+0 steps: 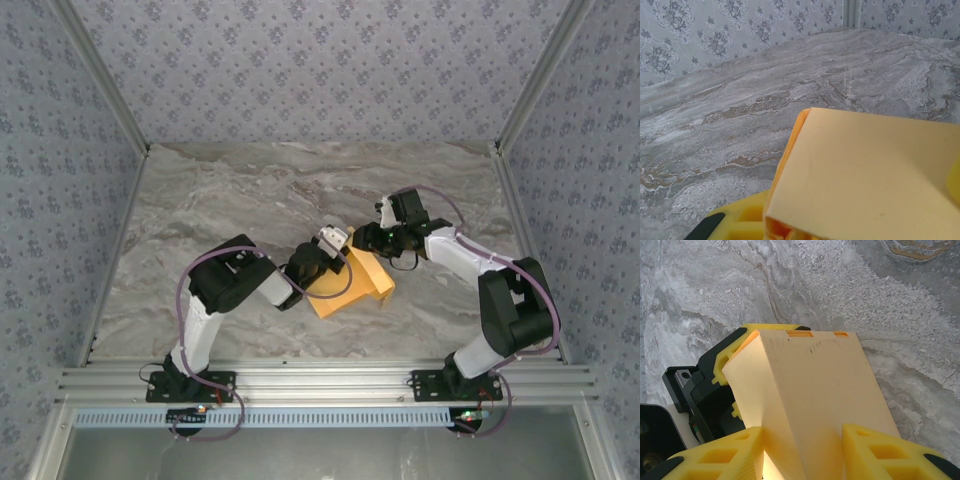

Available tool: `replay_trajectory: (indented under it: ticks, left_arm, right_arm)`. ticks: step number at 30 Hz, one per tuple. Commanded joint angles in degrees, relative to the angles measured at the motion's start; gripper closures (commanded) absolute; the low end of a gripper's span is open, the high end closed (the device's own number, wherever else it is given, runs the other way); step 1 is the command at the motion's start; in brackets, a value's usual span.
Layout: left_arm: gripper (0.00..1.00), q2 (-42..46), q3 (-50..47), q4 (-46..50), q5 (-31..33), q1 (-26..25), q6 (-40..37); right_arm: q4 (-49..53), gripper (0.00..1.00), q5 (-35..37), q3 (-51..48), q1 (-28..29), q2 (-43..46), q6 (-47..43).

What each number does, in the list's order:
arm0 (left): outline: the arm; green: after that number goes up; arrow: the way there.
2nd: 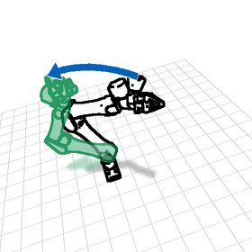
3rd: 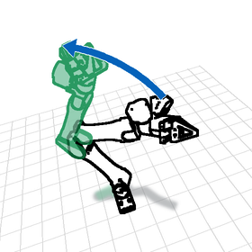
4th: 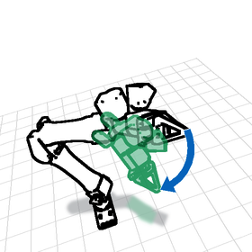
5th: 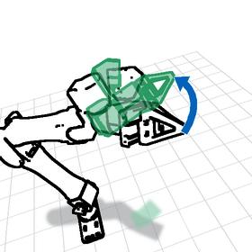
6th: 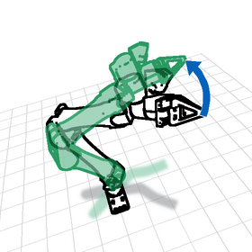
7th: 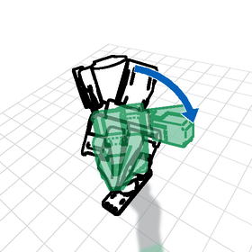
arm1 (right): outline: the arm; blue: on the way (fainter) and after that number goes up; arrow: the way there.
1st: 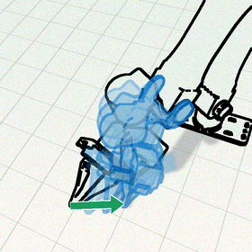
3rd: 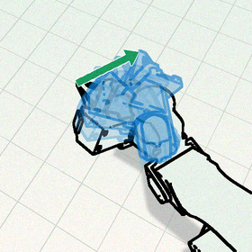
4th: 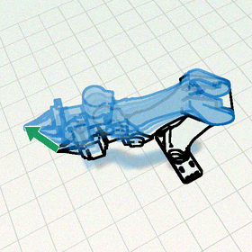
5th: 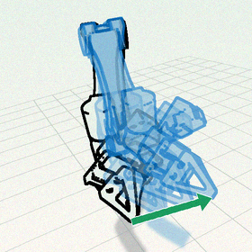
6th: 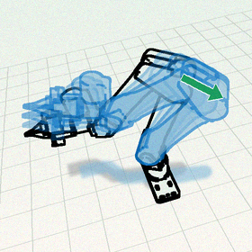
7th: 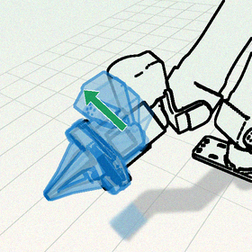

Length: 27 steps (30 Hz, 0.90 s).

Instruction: Fold the paper box

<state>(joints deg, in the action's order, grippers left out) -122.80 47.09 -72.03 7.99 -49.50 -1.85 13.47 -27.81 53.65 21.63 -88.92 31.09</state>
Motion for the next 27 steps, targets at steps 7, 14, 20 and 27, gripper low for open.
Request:
replay_trajectory:
  ticks: [7,14,20,27]
  left_arm:
    - [0.88,0.90,-0.65,2.81,-6.76,-1.62,-1.64]
    - [0.90,5.97,-2.29,8.85,-6.59,-1.42,-5.70]
    - [0.90,5.01,-1.74,8.67,-9.43,-0.98,-5.20]
    - [0.74,2.23,-0.12,7.13,-10.45,-0.50,-2.40]
  right_arm:
    - [3.31,0.56,-4.89,0.76,1.69,-1.46,1.37]
    - [5.40,0.47,-7.99,1.11,-1.28,2.78,3.03]
    - [12.54,0.37,-1.82,5.49,-2.12,5.11,-3.83]
    - [13.81,0.35,5.03,8.09,-2.56,3.56,-7.72]
